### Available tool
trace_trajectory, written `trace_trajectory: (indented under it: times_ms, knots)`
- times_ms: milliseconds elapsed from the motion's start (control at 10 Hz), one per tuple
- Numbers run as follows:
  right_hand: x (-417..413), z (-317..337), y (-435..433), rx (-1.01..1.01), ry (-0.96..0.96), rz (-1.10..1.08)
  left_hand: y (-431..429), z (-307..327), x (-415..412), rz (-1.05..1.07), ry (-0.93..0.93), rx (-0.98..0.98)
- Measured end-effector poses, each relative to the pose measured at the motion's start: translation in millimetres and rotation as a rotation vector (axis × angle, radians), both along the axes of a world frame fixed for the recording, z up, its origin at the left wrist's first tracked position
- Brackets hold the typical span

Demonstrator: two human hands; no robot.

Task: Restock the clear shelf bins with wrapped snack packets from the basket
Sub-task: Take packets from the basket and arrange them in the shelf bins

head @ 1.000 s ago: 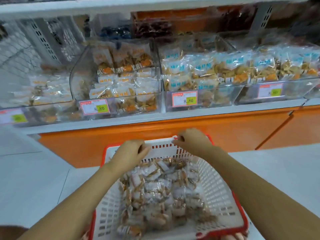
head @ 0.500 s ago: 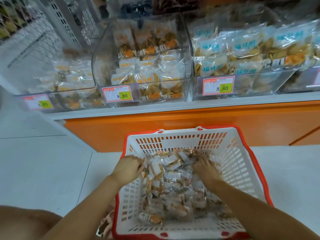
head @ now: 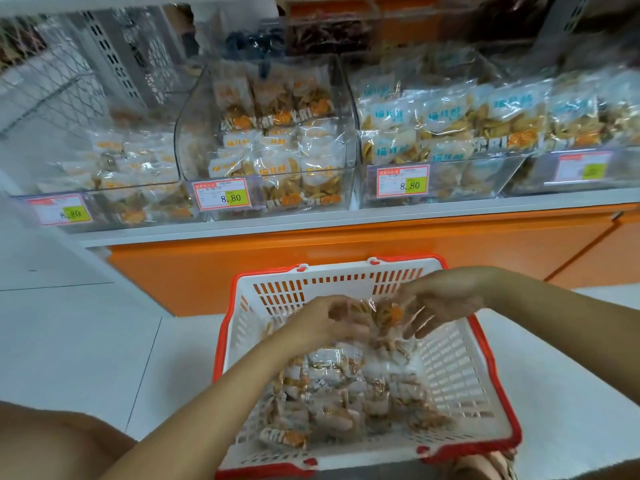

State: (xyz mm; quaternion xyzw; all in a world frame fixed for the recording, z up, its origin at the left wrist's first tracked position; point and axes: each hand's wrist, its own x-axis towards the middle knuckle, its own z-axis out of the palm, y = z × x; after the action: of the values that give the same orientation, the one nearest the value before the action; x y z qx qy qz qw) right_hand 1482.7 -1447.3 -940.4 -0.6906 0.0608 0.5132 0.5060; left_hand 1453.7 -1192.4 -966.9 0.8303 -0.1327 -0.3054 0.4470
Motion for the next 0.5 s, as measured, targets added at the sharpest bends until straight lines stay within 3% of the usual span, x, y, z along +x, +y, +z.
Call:
trace_trajectory:
  times_ms: [200, 300, 500]
  knots:
    - [-0.7, 54.8, -15.2, 0.097, -0.112, -0.131, -30.3, 36.6, -2.3, 0.178, 0.026, -0.342]
    - [-4.7, 69.5, -28.0, 0.079, -0.358, -0.239, -42.7, 51.1, -2.1, 0.262, 0.081, -0.466]
    - [-9.8, 104.6, 4.2, 0.21, -0.371, -0.261, -43.3, 87.6, 1.4, 0.498, 0.13, -0.795]
